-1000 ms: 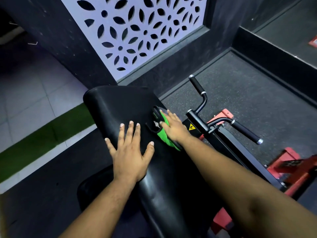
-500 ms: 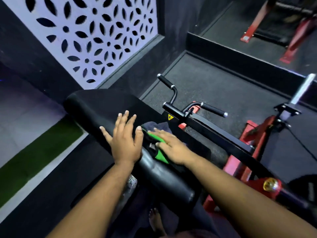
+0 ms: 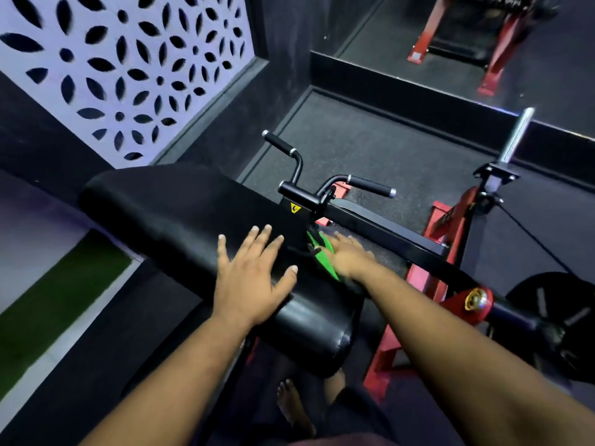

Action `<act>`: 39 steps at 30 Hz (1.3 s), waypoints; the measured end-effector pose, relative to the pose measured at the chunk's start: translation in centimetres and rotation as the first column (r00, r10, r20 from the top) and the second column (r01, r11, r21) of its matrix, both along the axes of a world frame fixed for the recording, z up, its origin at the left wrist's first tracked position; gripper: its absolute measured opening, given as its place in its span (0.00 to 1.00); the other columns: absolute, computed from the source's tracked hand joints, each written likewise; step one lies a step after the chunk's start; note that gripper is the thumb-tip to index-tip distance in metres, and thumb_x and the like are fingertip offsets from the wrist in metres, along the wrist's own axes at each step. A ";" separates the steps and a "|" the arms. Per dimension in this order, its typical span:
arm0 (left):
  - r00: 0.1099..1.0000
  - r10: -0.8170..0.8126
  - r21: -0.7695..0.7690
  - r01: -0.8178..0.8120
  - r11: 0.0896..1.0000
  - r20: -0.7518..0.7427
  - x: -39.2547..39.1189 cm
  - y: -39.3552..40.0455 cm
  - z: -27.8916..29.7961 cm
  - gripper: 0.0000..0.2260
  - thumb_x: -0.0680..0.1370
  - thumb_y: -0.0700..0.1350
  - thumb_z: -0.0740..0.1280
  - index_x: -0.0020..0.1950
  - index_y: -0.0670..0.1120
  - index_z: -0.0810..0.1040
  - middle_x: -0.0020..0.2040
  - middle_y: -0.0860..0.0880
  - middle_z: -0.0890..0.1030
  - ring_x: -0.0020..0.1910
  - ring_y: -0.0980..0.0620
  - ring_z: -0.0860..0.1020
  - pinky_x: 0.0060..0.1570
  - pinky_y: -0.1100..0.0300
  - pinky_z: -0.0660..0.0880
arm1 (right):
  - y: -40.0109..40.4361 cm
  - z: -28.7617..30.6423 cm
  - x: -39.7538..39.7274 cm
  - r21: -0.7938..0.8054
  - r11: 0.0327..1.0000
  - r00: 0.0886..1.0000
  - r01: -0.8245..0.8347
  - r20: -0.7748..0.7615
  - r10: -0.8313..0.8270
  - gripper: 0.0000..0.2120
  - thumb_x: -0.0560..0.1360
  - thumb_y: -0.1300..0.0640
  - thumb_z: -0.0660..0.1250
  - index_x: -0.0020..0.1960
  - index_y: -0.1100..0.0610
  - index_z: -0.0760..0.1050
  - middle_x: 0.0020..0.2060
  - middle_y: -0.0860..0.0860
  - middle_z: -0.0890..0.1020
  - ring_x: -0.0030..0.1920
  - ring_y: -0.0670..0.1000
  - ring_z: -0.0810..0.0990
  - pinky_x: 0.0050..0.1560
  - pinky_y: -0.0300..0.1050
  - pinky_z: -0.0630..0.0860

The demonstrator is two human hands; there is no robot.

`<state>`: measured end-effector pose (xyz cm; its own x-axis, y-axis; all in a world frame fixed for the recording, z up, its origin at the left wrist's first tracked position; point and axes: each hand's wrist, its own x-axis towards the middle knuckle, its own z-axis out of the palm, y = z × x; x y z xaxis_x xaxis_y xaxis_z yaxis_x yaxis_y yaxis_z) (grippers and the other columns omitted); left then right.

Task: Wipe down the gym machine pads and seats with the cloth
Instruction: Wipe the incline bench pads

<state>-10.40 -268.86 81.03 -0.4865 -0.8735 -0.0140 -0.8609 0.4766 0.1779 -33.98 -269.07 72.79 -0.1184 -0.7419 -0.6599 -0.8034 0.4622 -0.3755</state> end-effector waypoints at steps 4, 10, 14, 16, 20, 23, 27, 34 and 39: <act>1.000 -0.007 0.010 0.007 1.000 0.005 -0.3 -0.2 0.2 0.30 0.77 0.66 0.52 0.77 0.57 0.70 0.81 0.54 0.63 0.81 0.54 0.57 0.78 0.35 0.44 | 5.9 0.5 -1.3 -0.052 0.995 0.997 0.080 -0.001 -0.080 0.29 0.82 0.32 0.50 0.81 0.36 0.54 0.82 0.43 0.53 0.82 0.53 0.50 0.78 0.70 0.49; 1.000 0.015 0.011 -0.016 1.000 0.022 -0.4 -0.1 0.3 0.31 0.77 0.65 0.52 0.78 0.57 0.68 0.81 0.54 0.62 0.81 0.54 0.57 0.78 0.36 0.46 | -1.0 -4.8 -4.7 0.076 0.976 0.979 0.203 -0.009 -0.203 0.38 0.70 0.35 0.49 0.81 0.36 0.52 0.83 0.50 0.56 0.81 0.57 0.56 0.78 0.67 0.56; 1.000 0.016 0.006 -0.016 1.000 0.005 -0.3 -0.1 0.1 0.31 0.77 0.65 0.53 0.78 0.56 0.67 0.81 0.53 0.63 0.81 0.54 0.57 0.78 0.37 0.47 | 2.3 -3.1 -2.7 -0.069 0.990 0.993 0.121 0.026 -0.119 0.37 0.73 0.34 0.50 0.81 0.41 0.60 0.81 0.51 0.60 0.81 0.56 0.57 0.79 0.55 0.56; 1.000 0.016 0.003 -0.016 1.000 -0.003 -0.3 -0.1 0.1 0.31 0.77 0.65 0.52 0.79 0.56 0.67 0.81 0.53 0.62 0.81 0.54 0.57 0.78 0.36 0.47 | 4.4 -0.8 -1.7 -0.132 0.987 0.993 0.097 0.083 -0.086 0.40 0.70 0.32 0.50 0.79 0.44 0.64 0.80 0.51 0.64 0.80 0.55 0.59 0.80 0.49 0.54; 0.999 0.005 0.006 -0.004 1.000 -0.034 -0.2 -0.1 0.1 0.32 0.77 0.65 0.51 0.80 0.56 0.65 0.82 0.53 0.61 0.81 0.54 0.57 0.78 0.36 0.48 | 7.8 2.4 0.8 -0.264 0.959 0.992 0.100 0.106 -0.074 0.41 0.68 0.29 0.46 0.78 0.42 0.67 0.77 0.47 0.69 0.78 0.52 0.63 0.78 0.48 0.57; 0.999 -0.019 0.015 0.020 1.000 -0.050 0.0 0.0 0.3 0.33 0.77 0.66 0.49 0.80 0.56 0.64 0.82 0.53 0.60 0.82 0.54 0.56 0.78 0.37 0.47 | 9.1 4.4 2.3 -0.305 0.948 0.995 0.090 0.059 -0.076 0.33 0.73 0.32 0.51 0.77 0.38 0.67 0.76 0.42 0.70 0.77 0.51 0.64 0.77 0.50 0.60; 0.995 -0.084 0.042 0.087 0.995 -0.058 0.7 -0.2 0.4 0.35 0.77 0.67 0.44 0.82 0.56 0.60 0.84 0.52 0.55 0.82 0.54 0.50 0.78 0.37 0.41 | 10.5 6.9 4.9 -0.381 0.923 0.997 0.056 -0.036 -0.075 0.26 0.79 0.37 0.55 0.76 0.37 0.67 0.74 0.40 0.72 0.75 0.50 0.66 0.74 0.52 0.64; 0.953 -0.290 0.014 0.292 0.956 -0.091 7.7 -1.4 1.1 0.37 0.77 0.68 0.42 0.83 0.53 0.58 0.84 0.51 0.53 0.83 0.54 0.49 0.77 0.35 0.39 | 13.7 9.3 13.9 -0.489 0.869 0.864 -0.072 -0.466 -0.191 0.30 0.77 0.33 0.49 0.77 0.37 0.62 0.72 0.45 0.74 0.70 0.53 0.71 0.65 0.59 0.68; 0.954 -0.298 0.013 0.298 0.954 0.012 15.6 -4.0 1.5 0.40 0.75 0.69 0.39 0.83 0.52 0.57 0.84 0.50 0.53 0.83 0.53 0.48 0.77 0.34 0.39 | 10.4 9.1 19.9 -0.506 0.859 0.798 -0.080 -0.548 -0.249 0.31 0.78 0.34 0.48 0.78 0.42 0.65 0.72 0.52 0.75 0.70 0.58 0.73 0.65 0.64 0.67</act>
<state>5.18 -272.88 82.50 -0.7245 -0.6886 -0.0316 -0.6824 0.7101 0.1735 -14.05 -258.67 81.94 -0.4291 -0.9032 0.0010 -0.9024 0.4287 -0.0432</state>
